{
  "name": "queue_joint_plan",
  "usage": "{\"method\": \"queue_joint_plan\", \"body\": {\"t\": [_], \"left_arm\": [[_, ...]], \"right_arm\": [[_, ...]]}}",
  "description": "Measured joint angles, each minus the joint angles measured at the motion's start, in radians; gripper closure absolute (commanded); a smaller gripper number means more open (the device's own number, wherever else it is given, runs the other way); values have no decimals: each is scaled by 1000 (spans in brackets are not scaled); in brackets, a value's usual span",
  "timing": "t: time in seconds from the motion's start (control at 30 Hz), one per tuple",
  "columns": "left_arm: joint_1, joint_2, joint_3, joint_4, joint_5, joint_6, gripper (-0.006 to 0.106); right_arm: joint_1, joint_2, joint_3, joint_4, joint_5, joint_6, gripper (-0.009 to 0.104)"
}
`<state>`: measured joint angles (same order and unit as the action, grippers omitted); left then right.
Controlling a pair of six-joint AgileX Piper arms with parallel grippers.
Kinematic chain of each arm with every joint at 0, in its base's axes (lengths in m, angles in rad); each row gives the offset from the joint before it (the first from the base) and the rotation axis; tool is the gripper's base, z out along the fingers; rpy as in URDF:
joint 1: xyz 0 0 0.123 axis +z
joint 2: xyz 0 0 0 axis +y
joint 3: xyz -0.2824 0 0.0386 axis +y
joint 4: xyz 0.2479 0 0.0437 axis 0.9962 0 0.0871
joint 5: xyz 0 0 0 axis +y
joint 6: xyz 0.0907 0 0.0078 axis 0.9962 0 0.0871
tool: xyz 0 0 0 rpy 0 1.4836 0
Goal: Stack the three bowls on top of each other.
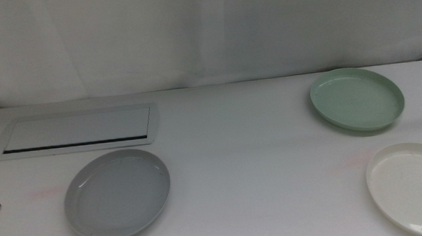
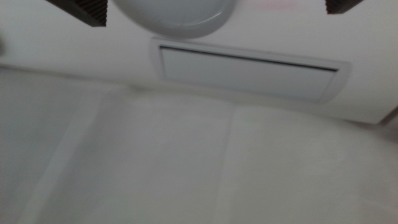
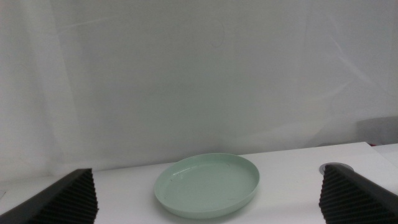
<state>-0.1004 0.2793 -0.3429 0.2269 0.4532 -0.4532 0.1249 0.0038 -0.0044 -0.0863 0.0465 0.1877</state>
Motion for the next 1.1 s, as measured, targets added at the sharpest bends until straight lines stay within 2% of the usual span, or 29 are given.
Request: {"method": "queue_joint_plan", "body": {"t": [0.2, 0.5, 1.1], "left_arm": [[0, 209, -283, 0, 237, 31, 10], [0, 551, -514, 0, 410, 56, 10], [0, 1139, -583, 0, 324, 60, 10]], "right_arm": [[0, 0, 0, 3, -2, 0, -1], [0, 0, 0, 3, -4, 0, -1], [0, 0, 0, 6, -12, 0, -1]]}}
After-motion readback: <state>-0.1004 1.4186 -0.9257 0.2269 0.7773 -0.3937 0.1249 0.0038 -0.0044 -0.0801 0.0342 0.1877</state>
